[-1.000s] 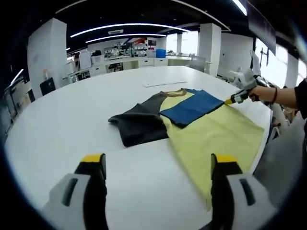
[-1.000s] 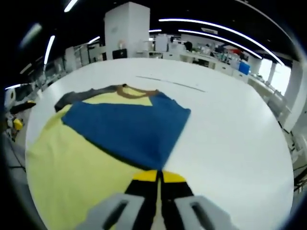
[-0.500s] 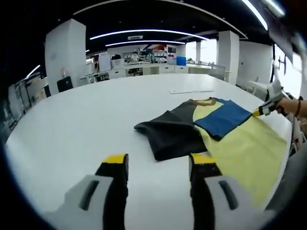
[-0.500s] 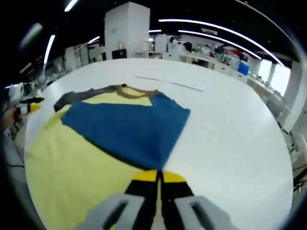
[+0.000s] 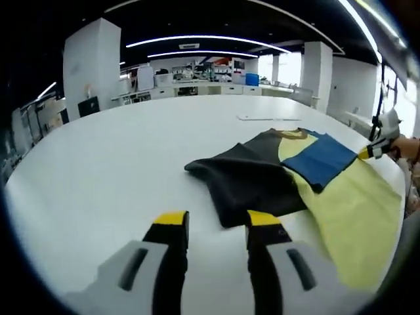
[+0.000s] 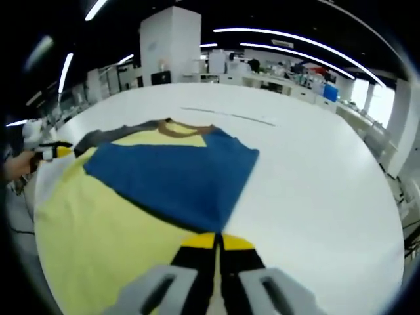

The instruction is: Fold the garment on the visible template until the final outline fits inside the template.

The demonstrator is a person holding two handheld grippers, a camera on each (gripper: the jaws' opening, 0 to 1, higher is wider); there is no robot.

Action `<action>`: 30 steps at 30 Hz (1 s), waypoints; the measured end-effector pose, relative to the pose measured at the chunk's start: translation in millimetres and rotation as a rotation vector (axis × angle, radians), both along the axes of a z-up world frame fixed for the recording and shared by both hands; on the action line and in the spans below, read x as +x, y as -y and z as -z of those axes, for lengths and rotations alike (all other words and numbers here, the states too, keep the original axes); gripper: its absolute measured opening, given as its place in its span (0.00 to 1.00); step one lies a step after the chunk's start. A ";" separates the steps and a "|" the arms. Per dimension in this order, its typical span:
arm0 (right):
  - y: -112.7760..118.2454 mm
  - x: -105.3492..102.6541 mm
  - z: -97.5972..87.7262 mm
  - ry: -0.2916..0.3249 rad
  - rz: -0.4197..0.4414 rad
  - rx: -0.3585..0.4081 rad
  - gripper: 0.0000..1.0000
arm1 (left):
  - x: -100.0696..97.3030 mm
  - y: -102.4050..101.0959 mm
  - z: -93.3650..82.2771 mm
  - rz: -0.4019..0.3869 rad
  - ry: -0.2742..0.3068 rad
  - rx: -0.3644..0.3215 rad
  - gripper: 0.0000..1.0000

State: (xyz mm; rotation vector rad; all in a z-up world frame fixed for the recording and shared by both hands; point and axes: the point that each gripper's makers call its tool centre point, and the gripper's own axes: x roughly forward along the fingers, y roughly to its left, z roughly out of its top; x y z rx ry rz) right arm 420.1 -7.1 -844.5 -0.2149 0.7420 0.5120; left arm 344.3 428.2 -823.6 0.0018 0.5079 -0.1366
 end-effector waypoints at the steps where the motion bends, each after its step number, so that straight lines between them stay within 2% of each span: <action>1: -0.3 -0.8 -0.5 0.002 0.001 0.003 0.00 | 0.7 1.1 2.9 -0.007 0.003 -0.013 0.27; 2: -0.2 -0.9 -0.6 0.003 0.002 0.005 0.00 | 0.2 2.1 3.0 -0.012 0.006 -0.020 0.24; 3: 2.5 3.9 1.7 0.006 0.005 0.013 0.00 | 2.5 1.1 11.8 -0.041 0.010 -0.056 0.18; 5: 0.7 1.6 0.9 0.008 0.008 0.018 0.00 | 0.0 5.1 12.9 -0.051 -0.028 -0.065 0.17; 9: -0.2 -1.0 -0.3 0.009 0.013 0.025 0.00 | -2.1 12.1 11.1 -0.071 -0.035 -0.104 0.01; 12: 2.9 3.6 0.6 0.009 0.014 0.028 0.00 | 1.9 9.1 9.2 -0.092 -0.022 -0.112 0.00; 15: 0.0 -1.1 -0.5 0.007 0.015 0.033 0.00 | 9.0 12.9 -3.2 -0.117 0.035 -0.194 0.00; 18: 0.5 0.4 0.3 0.006 0.016 0.037 0.00 | 15.9 14.5 -14.4 -0.115 0.068 -0.191 0.00; 20: 1.1 2.0 0.8 0.004 0.016 0.041 0.00 | 23.8 22.9 -27.0 -0.113 0.096 -0.234 0.00; 26: 2.6 5.7 1.7 -0.003 0.021 0.053 0.00 | 45.2 38.5 -61.4 -0.080 0.182 -0.239 0.00; 30: 2.9 6.1 0.9 -0.005 0.027 0.063 0.00 | 58.7 62.3 -80.0 -0.036 0.221 -0.243 0.00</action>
